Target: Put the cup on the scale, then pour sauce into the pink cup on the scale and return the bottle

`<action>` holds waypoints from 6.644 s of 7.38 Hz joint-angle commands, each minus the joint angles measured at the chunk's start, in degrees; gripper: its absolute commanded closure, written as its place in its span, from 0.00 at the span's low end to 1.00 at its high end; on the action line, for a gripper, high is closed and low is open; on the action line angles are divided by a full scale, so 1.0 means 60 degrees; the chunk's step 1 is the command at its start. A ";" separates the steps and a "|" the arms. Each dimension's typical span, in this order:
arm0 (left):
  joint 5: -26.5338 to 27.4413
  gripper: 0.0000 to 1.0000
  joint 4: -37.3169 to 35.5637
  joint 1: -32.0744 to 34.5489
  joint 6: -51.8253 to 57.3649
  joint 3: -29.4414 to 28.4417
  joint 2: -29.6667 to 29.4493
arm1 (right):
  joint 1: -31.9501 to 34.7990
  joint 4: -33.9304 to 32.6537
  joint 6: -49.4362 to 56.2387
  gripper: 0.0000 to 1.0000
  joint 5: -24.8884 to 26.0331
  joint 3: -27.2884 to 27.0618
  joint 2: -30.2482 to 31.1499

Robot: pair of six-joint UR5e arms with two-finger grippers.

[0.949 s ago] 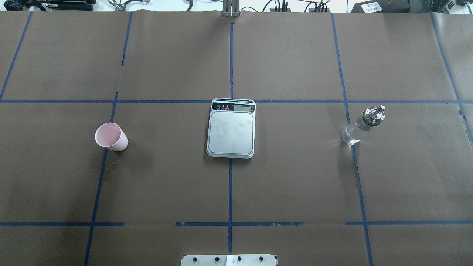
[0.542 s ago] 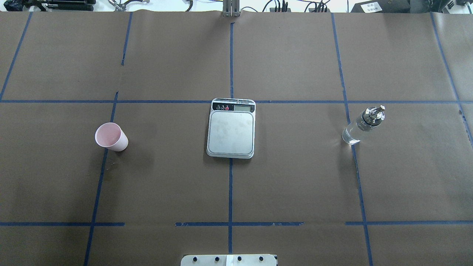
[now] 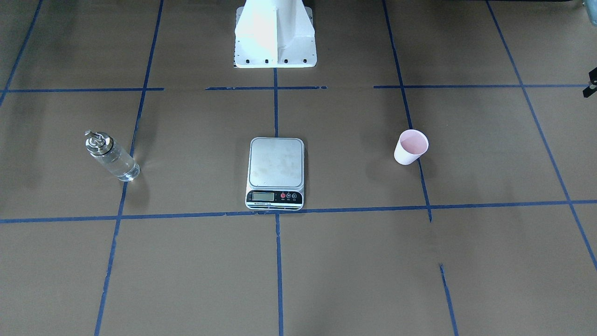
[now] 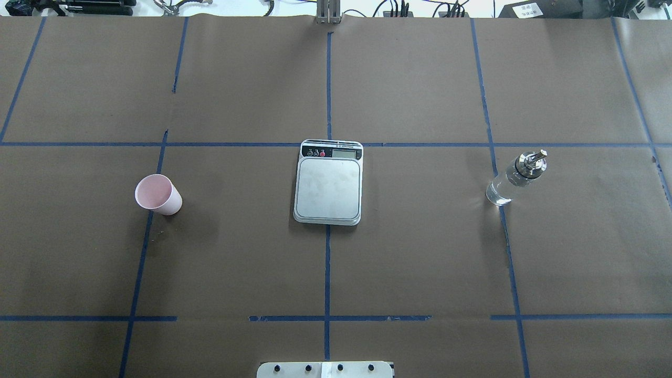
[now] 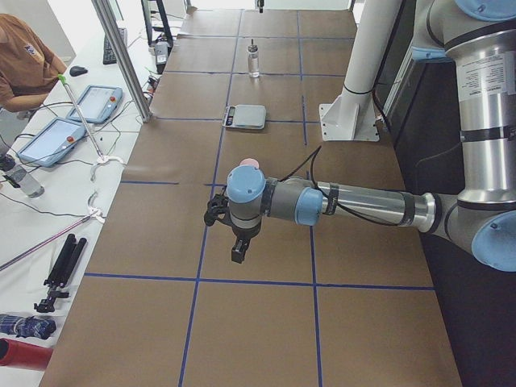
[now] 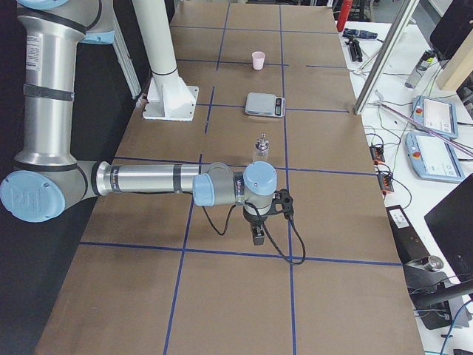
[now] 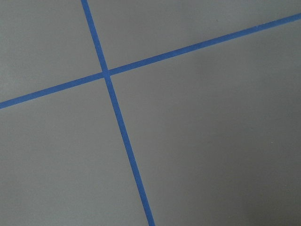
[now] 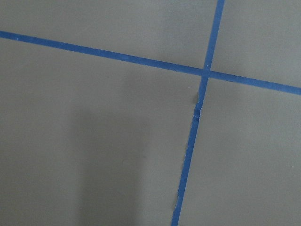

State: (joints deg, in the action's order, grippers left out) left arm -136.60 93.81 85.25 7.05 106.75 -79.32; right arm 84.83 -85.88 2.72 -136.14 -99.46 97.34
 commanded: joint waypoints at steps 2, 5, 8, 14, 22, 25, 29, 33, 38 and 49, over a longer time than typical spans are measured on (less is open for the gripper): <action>-0.0127 0.00 0.0039 -0.0044 -0.0018 -0.0066 -0.0051 | -0.0046 0.0119 0.0116 0.00 -0.0045 0.0082 0.0008; -0.1219 0.00 0.1045 -0.0539 -0.1092 -0.0037 -0.0183 | -0.0090 0.0483 0.0030 0.00 -0.0642 0.0096 0.0198; -0.0821 0.00 0.2615 -0.2746 -0.5625 0.0373 -0.1142 | -0.0295 0.0588 0.0014 0.00 -0.0894 0.0155 0.0184; 0.1802 0.02 0.2485 -0.6498 -1.0005 -0.0388 -0.3332 | -0.0412 0.0588 0.0000 0.00 -0.0909 0.0331 0.0096; 0.1806 1.00 0.2326 -0.6650 -1.0096 -0.0888 -0.3391 | -0.0427 0.0603 0.0015 0.00 -0.0909 0.0492 0.0066; 0.1834 1.00 -0.1087 -0.6313 -1.1845 0.0314 -0.5674 | -0.0427 0.0893 0.0015 0.00 -0.0968 0.0492 0.0095; 0.3064 1.00 -0.1558 -0.8345 -1.4198 -0.1214 -0.9226 | -0.0427 0.0969 0.0015 0.00 -0.0982 0.0536 0.0096; 0.3651 1.00 -0.1281 -0.8554 -1.4154 -0.3112 -1.0217 | -0.0427 0.0969 0.0015 0.00 -0.1173 0.0536 0.0125; 0.3622 0.82 -0.0576 -0.8613 -1.4154 -0.3597 -1.0188 | -0.0427 0.0969 0.0015 0.00 -0.1187 0.0536 0.0110; 0.3475 0.54 -0.0942 -0.7311 -1.3335 0.0623 -0.7170 | -0.4934 0.9926 -0.7917 0.00 0.0702 0.0463 0.0343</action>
State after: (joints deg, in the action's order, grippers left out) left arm -115.79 88.04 40.39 -74.56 110.95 -122.87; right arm 60.69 -35.43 -35.51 -134.13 -96.59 98.61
